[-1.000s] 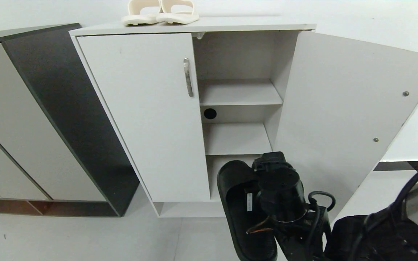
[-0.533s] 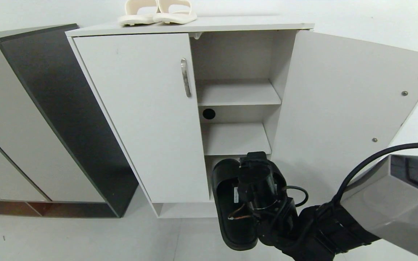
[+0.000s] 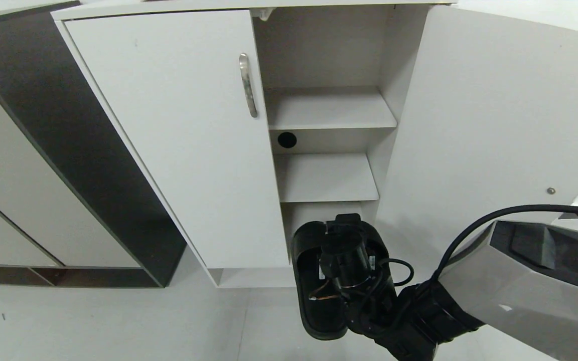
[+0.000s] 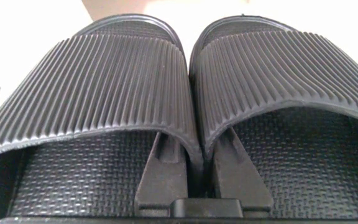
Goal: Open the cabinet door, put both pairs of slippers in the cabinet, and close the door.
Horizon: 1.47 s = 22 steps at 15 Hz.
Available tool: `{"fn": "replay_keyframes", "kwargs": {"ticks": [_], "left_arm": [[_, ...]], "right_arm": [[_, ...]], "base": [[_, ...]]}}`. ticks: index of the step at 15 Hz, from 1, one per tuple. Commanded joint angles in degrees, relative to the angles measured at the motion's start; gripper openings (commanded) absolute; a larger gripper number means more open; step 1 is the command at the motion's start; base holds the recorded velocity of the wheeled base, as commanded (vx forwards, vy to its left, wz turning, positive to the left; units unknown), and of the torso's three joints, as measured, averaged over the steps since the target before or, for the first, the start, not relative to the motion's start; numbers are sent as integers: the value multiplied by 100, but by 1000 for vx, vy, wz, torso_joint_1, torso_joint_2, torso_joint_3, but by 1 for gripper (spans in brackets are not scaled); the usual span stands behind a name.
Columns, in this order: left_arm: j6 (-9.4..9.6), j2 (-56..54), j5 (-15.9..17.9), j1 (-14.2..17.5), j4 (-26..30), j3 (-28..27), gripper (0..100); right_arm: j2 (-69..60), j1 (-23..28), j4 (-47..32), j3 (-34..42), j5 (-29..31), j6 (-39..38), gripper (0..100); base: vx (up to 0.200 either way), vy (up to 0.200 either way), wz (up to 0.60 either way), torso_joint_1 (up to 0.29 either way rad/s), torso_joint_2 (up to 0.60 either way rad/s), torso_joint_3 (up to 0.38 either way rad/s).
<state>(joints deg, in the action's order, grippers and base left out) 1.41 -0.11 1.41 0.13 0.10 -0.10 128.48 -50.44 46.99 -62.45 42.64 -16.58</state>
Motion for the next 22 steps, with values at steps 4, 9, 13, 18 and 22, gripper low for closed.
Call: {"fn": "replay_keyframes", "kwargs": {"ticks": [4, 9, 13, 18, 22], "left_arm": [[-10, 11, -1, 4, -1, 1, 0], [-27, 11, -10, 4, -1, 1, 0], [-45, 11, -27, 4, -1, 1, 0], [-45, 11, -36, 4, -10, 1, 0], [-54, 11, -36, 4, -10, 1, 0]], "right_arm": [[99, -62, 811, 146, 253, 612, 0], [239, 0, 2956, 655, 464, 1895, 0], [-271, 228, 2912, 919, 464, 1966, 0], [-569, 492, 2921, 1288, 455, 1957, 0], [-640, 492, 2912, 1332, 455, 1966, 0]], "base": [[0, 0, 0, 4, 1, -200], [0, 0, 0, 2, 2, -100], [0, 0, 0, 0, 0, 0], [0, 0, 0, 0, 0, 0], [0, 0, 0, 0, 0, 0]]}}
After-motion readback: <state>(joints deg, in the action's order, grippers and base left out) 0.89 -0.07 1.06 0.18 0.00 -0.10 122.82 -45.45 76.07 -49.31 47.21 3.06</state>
